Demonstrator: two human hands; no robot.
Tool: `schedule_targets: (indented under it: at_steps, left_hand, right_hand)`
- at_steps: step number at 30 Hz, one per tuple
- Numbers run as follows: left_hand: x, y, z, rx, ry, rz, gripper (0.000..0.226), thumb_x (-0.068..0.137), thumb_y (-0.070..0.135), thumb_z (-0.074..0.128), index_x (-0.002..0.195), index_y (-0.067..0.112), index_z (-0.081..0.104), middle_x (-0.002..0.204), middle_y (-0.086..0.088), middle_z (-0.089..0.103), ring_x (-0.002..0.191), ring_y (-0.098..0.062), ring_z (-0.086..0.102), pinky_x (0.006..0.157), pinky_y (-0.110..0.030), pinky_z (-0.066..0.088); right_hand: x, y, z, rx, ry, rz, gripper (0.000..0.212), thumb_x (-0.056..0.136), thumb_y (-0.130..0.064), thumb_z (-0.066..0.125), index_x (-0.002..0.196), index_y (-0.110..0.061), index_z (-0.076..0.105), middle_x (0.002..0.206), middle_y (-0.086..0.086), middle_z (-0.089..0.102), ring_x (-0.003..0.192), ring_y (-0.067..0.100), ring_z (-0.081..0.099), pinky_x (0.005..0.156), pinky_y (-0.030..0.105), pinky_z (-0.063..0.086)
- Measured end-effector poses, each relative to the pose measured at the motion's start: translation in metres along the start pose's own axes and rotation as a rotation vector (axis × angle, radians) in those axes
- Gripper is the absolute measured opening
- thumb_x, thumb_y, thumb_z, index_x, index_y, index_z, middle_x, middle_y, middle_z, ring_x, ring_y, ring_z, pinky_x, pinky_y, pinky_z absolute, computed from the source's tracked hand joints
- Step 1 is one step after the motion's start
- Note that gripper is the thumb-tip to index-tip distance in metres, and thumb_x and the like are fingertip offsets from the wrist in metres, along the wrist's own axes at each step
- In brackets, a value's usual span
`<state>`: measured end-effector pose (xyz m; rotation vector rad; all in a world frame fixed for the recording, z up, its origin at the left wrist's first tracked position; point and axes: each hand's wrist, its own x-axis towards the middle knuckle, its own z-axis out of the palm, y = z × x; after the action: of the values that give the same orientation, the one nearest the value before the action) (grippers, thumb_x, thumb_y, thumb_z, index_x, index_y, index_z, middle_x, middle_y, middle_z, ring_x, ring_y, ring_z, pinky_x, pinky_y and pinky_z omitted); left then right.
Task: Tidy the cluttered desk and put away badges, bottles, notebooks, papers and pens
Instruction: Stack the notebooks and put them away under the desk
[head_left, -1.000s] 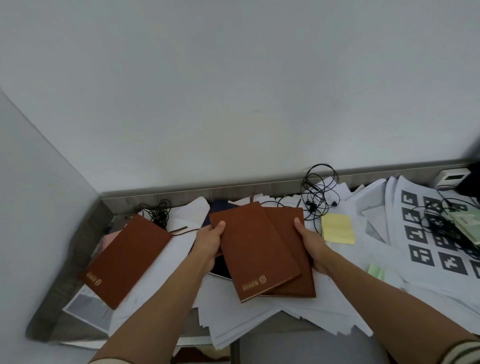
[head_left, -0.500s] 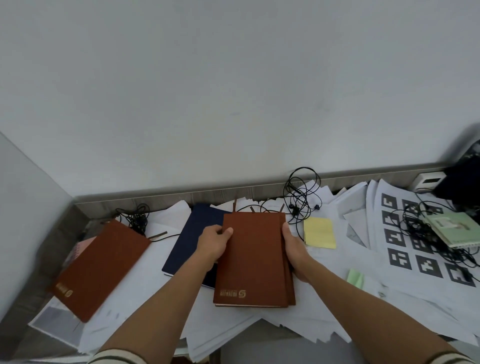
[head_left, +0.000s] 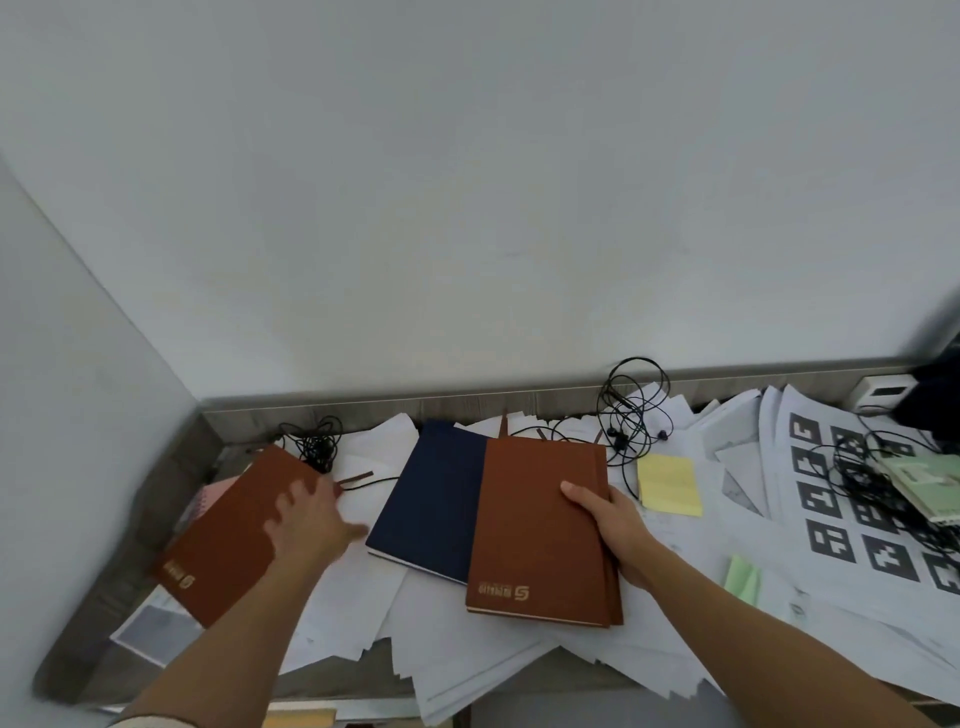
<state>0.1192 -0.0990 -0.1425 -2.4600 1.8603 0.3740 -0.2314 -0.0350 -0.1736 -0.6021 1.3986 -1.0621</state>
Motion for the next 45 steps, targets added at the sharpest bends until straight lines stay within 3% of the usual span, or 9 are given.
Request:
schedule_targets:
  at_steps: [3,9,14,18,24,28,35,40,45]
  left_hand:
    - [0.003,-0.031,0.012,-0.008,-0.073,-0.048,0.083,0.077,0.055,0.070,0.142,0.024,0.029,0.142,-0.012,0.033,0.130,-0.035,0.037,0.102,-0.050,0.038]
    - [0.011,-0.064,0.017,0.128,0.122,0.080,0.033,0.095,0.031,0.049,0.127,0.023,0.044,0.124,-0.007,0.045,0.112,-0.027,0.047,0.092,-0.044,0.047]
    - [0.021,-0.079,0.015,0.131,0.059,0.114,0.048,0.094,0.042,0.051,0.134,0.022,0.035,0.132,-0.010,0.040,0.120,-0.030,0.043,0.097,-0.045,0.045]
    - [0.032,-0.073,0.007,0.226,-0.007,0.144,0.053,0.088,0.024,0.055,0.135,0.018,0.031,0.125,-0.017,0.047,0.107,-0.035,0.055,0.085,-0.041,0.054]
    - [0.029,-0.063,-0.025,0.154,0.245,0.193,0.019,0.093,0.012,0.049,0.112,0.013,0.048,0.099,-0.008,0.064,0.080,-0.024,0.063,0.062,-0.031,0.047]
    - [0.025,-0.048,-0.075,0.022,0.372,0.242,0.018,0.094,0.018,0.049,0.111,0.014,0.052,0.099,-0.012,0.066,0.085,-0.033,0.064,0.067,-0.037,0.045]
    - [-0.016,0.014,-0.118,-0.279,0.549,0.390,0.025,0.100,0.026,0.045,0.119,0.012,0.054,0.099,-0.007,0.067,0.087,-0.028,0.064,0.075,-0.041,0.051]
    - [-0.032,0.063,-0.110,-0.819,0.280,0.327,0.019,0.097,0.020,0.051,0.112,0.013,0.062,0.103,-0.003,0.066,0.094,-0.023,0.064,0.088,-0.042,0.053]
    - [-0.046,0.102,-0.056,-1.212,-0.151,0.029,0.017,0.098,0.015,0.053,0.106,0.006,0.065,0.101,-0.019,0.070,0.077,-0.024,0.064,0.073,-0.033,0.054]
  right_hand:
    - [0.000,0.001,0.000,0.000,0.015,-0.008,0.064,0.073,-0.041,0.083,0.123,-0.011,0.058,0.101,0.013,0.075,0.086,0.030,0.074,0.075,0.044,0.061]
    - [0.004,0.003,0.000,-0.006,0.014,0.000,0.064,0.072,-0.044,0.082,0.123,-0.012,0.059,0.101,0.014,0.075,0.089,0.033,0.073,0.082,0.050,0.059]
    - [0.005,0.007,0.001,-0.016,0.035,0.001,0.063,0.074,-0.044,0.080,0.124,-0.012,0.059,0.102,0.014,0.075,0.091,0.034,0.073,0.083,0.052,0.058]
    - [0.004,0.007,0.002,-0.017,0.044,0.004,0.066,0.073,-0.046,0.080,0.126,-0.013,0.058,0.104,0.015,0.074,0.092,0.035,0.073,0.084,0.054,0.058]
    - [0.002,0.006,0.003,-0.025,0.060,0.005,0.064,0.074,-0.046,0.079,0.125,-0.013,0.060,0.103,0.015,0.074,0.092,0.035,0.073,0.083,0.053,0.058]
    - [0.001,0.005,0.003,-0.033,0.061,0.008,0.066,0.073,-0.048,0.079,0.126,-0.014,0.059,0.102,0.015,0.075,0.091,0.034,0.073,0.084,0.053,0.058]
    - [-0.005,0.002,0.006,-0.028,0.048,-0.013,0.062,0.077,-0.044,0.078,0.125,-0.011,0.057,0.100,0.015,0.075,0.087,0.034,0.074,0.078,0.049,0.060]
    - [-0.009,0.002,0.004,0.000,0.025,-0.027,0.061,0.077,-0.044,0.078,0.125,-0.010,0.059,0.100,0.014,0.075,0.088,0.033,0.074,0.078,0.047,0.060]
    - [-0.010,0.002,0.003,0.018,0.011,-0.020,0.065,0.078,-0.051,0.074,0.127,-0.012,0.057,0.104,0.012,0.075,0.092,0.029,0.073,0.085,0.048,0.058]
